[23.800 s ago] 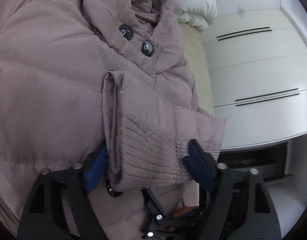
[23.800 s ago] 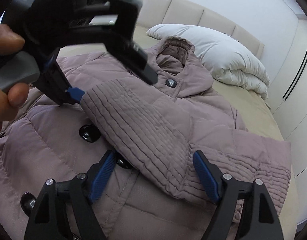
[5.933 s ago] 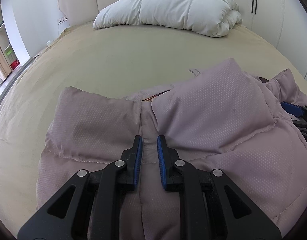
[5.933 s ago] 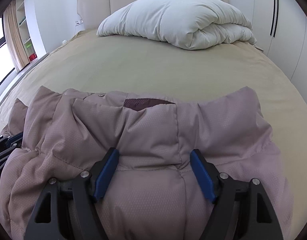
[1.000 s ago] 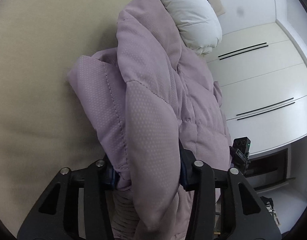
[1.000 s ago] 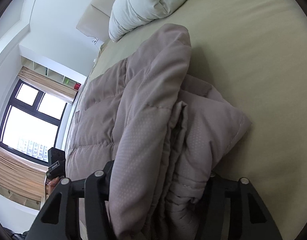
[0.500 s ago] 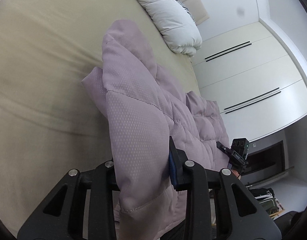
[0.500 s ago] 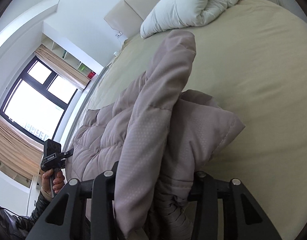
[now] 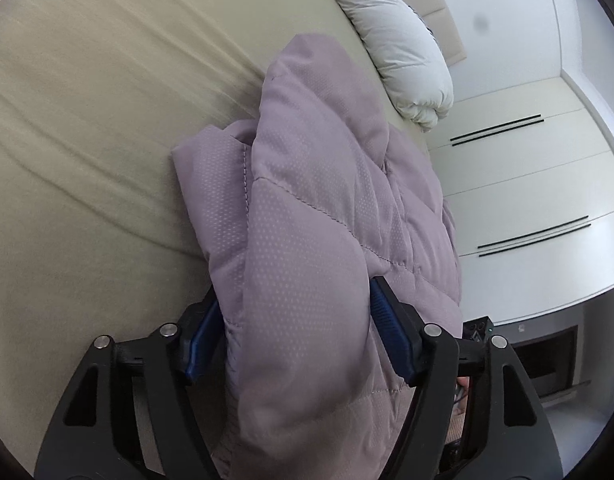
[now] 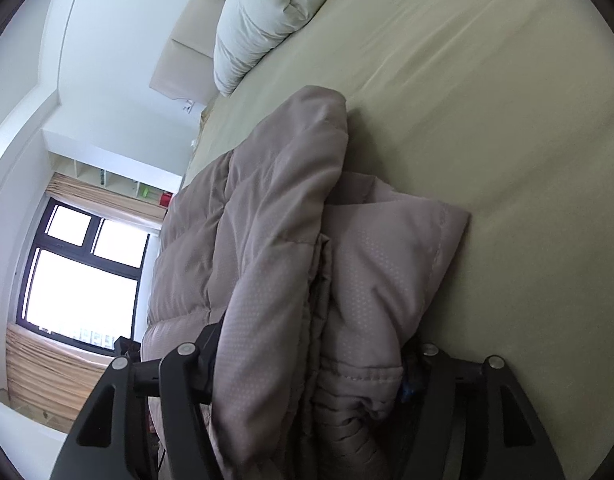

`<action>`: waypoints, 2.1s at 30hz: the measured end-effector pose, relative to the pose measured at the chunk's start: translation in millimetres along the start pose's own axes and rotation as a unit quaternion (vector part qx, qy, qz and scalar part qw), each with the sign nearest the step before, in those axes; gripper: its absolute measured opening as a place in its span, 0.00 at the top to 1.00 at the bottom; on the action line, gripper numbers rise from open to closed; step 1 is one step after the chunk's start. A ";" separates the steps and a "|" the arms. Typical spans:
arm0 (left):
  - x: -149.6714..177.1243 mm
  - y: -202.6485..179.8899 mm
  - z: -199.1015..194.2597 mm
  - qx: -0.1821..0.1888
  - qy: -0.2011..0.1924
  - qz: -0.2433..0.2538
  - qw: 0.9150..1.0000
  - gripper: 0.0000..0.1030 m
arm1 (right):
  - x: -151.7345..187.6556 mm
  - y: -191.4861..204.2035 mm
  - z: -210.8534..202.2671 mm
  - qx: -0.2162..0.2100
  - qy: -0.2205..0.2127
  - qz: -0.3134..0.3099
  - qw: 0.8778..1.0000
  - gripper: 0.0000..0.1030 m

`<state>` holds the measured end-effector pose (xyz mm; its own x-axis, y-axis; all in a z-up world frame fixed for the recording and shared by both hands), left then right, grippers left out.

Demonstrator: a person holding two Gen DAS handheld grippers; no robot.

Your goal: Fold large clothes

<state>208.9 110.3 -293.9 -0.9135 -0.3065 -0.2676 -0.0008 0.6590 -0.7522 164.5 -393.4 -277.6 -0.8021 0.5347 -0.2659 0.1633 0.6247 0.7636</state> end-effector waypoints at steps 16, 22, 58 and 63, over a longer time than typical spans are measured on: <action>63.2 -225.4 -189.1 -0.309 -0.358 0.359 0.805 0.00 | 41.5 137.6 -190.7 0.254 -0.341 -0.223 0.878 0.00; 93.2 -278.8 -235.1 -0.344 -0.384 0.362 0.777 0.00 | 63.5 209.2 -210.9 0.227 -0.344 -0.244 0.878 0.00; 144.2 -188.7 -128.2 -0.346 -0.162 0.268 0.885 0.00 | 174.6 210.8 -89.4 0.333 -0.144 -0.250 0.898 0.00; 142.6 -183.6 -123.4 -0.350 -0.157 0.263 0.886 0.00 | 176.6 210.4 -84.5 0.339 -0.140 -0.252 0.896 0.00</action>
<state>28.5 30.3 -119.7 -0.7050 0.0652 -0.7062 0.0392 0.9978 0.0530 8.6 -215.6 -114.2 -0.7126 0.1497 -0.6854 0.2077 0.9782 -0.0023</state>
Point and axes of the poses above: each gripper's, at about its wrist camera, not at the fingertips, and z roughly the way its jaws point, y to its left, x to its underside, the point moved 9 cm from there along z, roughly the way its jaws point, and after that the axes turned 3 degrees about z, right-handed, at the moved point
